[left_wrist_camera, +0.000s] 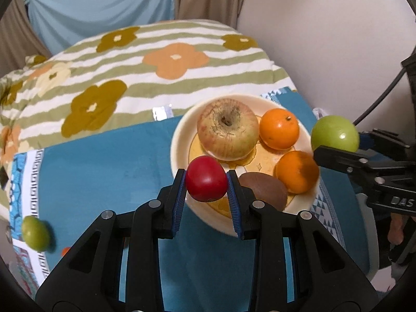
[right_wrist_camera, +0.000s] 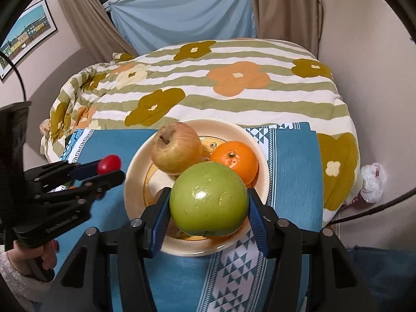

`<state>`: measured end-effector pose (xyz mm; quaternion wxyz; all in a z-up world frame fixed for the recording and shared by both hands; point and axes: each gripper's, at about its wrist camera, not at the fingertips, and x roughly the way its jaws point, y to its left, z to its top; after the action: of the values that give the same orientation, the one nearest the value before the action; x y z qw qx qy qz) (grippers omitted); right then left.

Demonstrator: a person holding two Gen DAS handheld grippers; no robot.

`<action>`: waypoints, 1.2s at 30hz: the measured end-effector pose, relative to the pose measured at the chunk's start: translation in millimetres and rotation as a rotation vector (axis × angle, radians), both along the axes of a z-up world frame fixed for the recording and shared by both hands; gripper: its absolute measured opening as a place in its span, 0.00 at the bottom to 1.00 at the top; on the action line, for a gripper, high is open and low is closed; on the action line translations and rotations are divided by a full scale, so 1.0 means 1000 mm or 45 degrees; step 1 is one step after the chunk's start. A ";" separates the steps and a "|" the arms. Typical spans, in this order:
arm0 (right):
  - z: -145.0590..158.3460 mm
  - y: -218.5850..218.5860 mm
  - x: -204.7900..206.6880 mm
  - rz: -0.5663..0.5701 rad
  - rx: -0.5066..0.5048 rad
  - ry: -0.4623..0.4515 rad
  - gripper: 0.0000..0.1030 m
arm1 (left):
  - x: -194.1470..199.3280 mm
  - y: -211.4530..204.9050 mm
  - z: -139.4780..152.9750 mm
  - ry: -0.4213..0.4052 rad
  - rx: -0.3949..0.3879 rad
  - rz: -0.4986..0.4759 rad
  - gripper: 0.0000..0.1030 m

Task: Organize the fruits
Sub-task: 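Lift and carry the tomato and green apple over the white bowl with both tools, then lower the tomato into the bowl and open the left tool while the right tool releases the green apple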

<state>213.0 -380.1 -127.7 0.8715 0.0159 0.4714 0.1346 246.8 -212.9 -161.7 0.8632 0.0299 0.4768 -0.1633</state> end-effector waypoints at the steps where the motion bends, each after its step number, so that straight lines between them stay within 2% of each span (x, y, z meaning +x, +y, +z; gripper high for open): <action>1: -0.001 -0.001 0.002 0.011 0.002 0.000 0.50 | 0.002 -0.003 -0.004 0.010 0.005 0.002 0.34; 7: -0.006 -0.003 0.008 0.052 0.015 0.003 0.50 | 0.012 -0.014 -0.020 0.054 0.045 0.021 0.34; 11: -0.008 -0.003 0.008 0.065 0.024 0.005 0.50 | 0.012 -0.014 -0.019 0.054 0.026 0.024 0.35; 12: -0.009 -0.004 0.009 0.067 0.026 0.006 0.50 | 0.011 -0.013 -0.017 0.051 0.032 0.026 0.39; 14: -0.009 -0.004 0.009 0.069 0.027 0.008 0.50 | 0.008 -0.012 -0.015 0.032 0.066 0.035 0.67; 15: -0.009 -0.005 0.009 0.069 0.027 0.007 0.50 | 0.007 -0.011 -0.012 0.019 0.071 0.042 0.94; 16: -0.009 -0.005 0.009 0.069 0.027 0.007 0.50 | 0.003 -0.008 -0.009 -0.010 0.065 0.056 1.00; 18: -0.008 -0.006 0.009 0.068 0.028 0.003 0.50 | -0.002 -0.003 -0.002 -0.037 0.046 0.064 1.00; 26: -0.008 0.002 0.013 0.110 0.023 0.002 0.50 | -0.016 0.013 0.007 -0.036 0.079 0.110 1.00; 36: -0.022 0.025 0.029 0.193 -0.015 0.032 0.50 | -0.029 0.034 0.010 -0.034 0.090 0.200 1.00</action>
<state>241.8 -355.2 -149.5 0.8528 -0.0231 0.4830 0.1972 217.4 -178.6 -151.2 0.8781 0.0251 0.4714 -0.0776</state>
